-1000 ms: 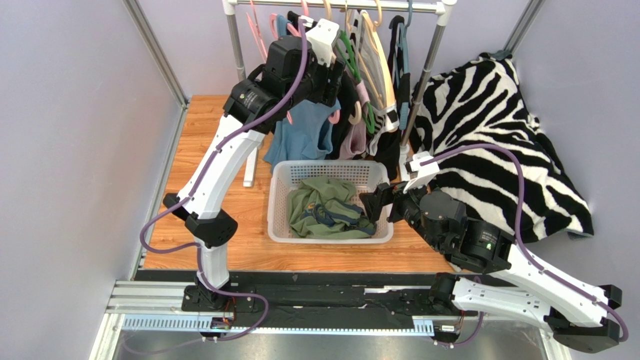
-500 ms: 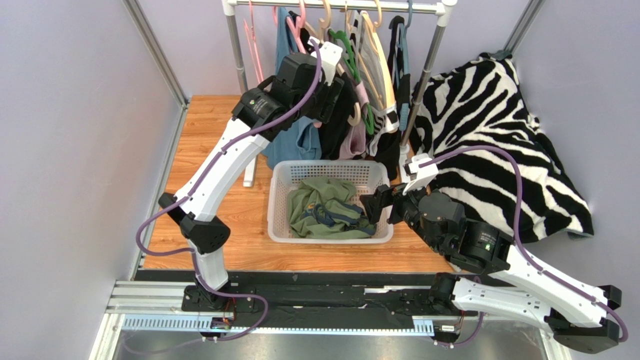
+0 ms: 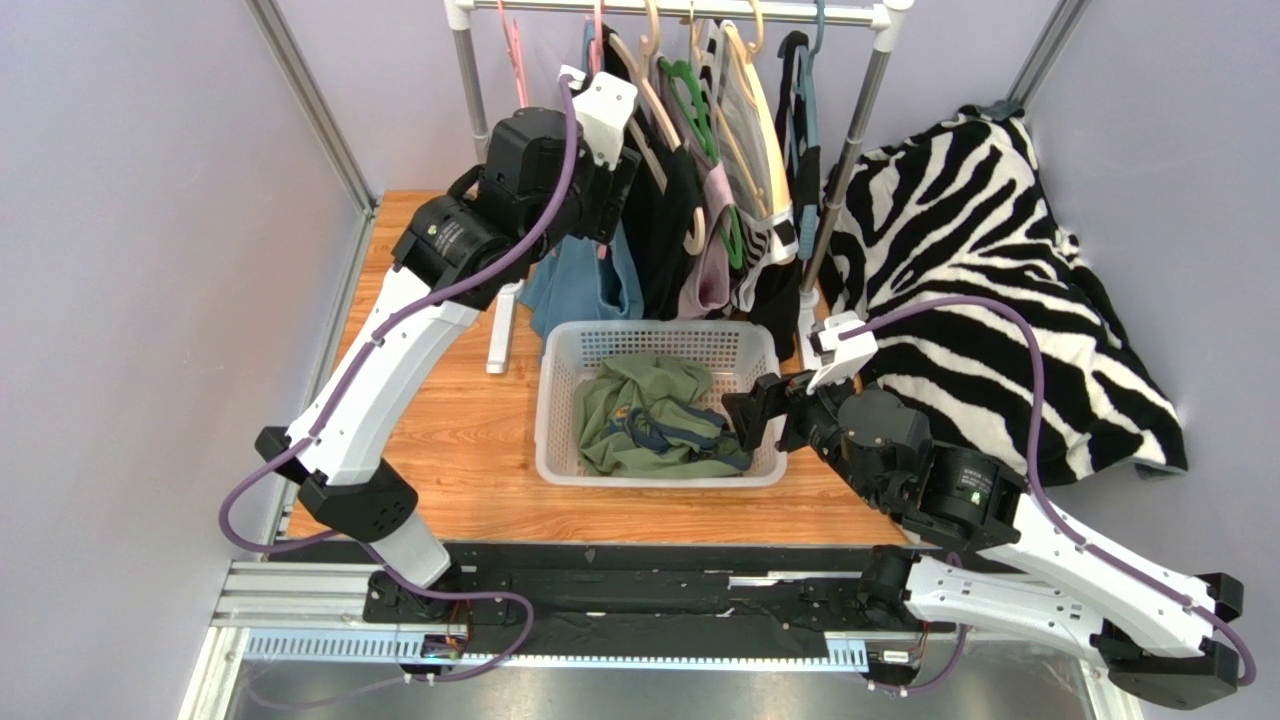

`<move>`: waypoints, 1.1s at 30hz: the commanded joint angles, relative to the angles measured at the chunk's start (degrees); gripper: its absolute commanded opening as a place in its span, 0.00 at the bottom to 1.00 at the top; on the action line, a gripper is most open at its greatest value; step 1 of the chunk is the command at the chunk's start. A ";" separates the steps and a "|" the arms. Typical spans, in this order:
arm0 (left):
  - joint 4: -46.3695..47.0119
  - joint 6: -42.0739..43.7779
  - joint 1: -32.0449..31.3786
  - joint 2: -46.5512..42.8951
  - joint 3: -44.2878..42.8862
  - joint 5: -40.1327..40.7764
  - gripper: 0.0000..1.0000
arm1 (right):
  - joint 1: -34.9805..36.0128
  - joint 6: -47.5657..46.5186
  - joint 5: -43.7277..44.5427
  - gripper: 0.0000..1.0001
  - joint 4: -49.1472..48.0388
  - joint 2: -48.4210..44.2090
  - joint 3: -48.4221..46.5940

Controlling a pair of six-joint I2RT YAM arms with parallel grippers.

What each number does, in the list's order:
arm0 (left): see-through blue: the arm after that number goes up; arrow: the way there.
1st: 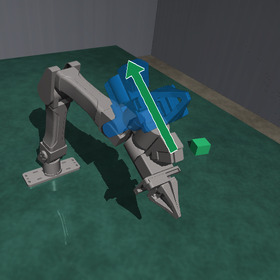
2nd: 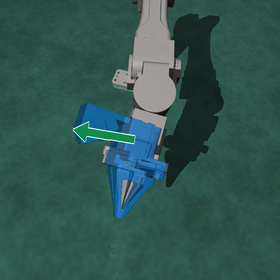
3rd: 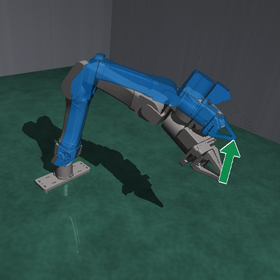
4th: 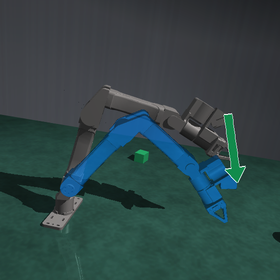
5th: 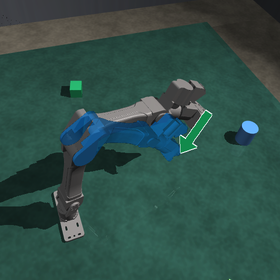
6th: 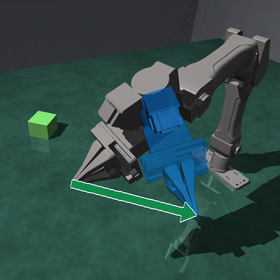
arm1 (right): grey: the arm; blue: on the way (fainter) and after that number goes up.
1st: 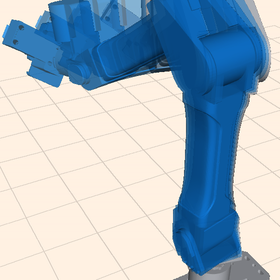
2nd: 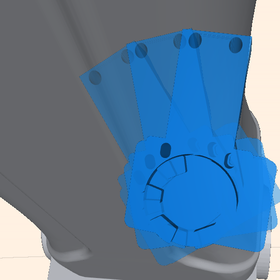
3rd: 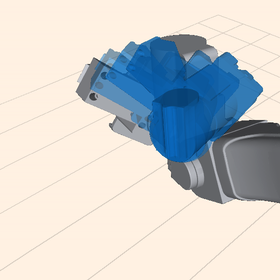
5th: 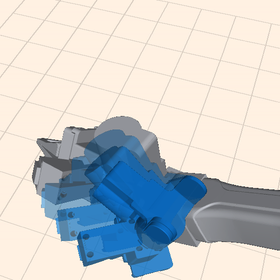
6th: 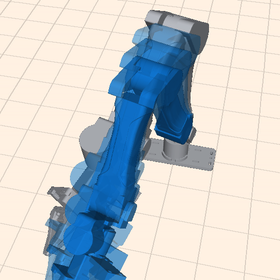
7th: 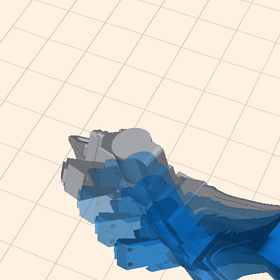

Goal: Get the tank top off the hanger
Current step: Pick up the hanger from the clothesline.

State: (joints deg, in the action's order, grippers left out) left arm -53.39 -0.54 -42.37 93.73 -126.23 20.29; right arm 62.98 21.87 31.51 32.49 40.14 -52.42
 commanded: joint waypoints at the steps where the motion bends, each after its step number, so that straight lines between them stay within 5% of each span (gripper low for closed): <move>1: 1.09 1.94 -0.17 -0.48 1.69 1.59 0.61 | 0.30 0.89 1.36 0.90 -0.94 -1.82 -0.40; 18: 0.74 1.77 2.29 0.75 0.99 1.77 0.47 | 0.30 -0.07 0.40 0.87 -1.55 -0.68 -1.80; 32: -1.37 -1.31 7.30 4.52 -2.70 -2.10 0.53 | 0.30 -1.39 -0.31 0.85 -2.52 1.34 -2.86; 33: -1.46 -1.75 7.65 4.53 -3.22 -2.36 0.38 | 0.30 -1.30 -0.31 0.84 -2.61 1.61 -2.95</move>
State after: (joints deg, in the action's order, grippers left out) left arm -54.85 -0.60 -35.42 98.19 -125.84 19.44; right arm 62.98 21.17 31.40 32.45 41.47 -52.93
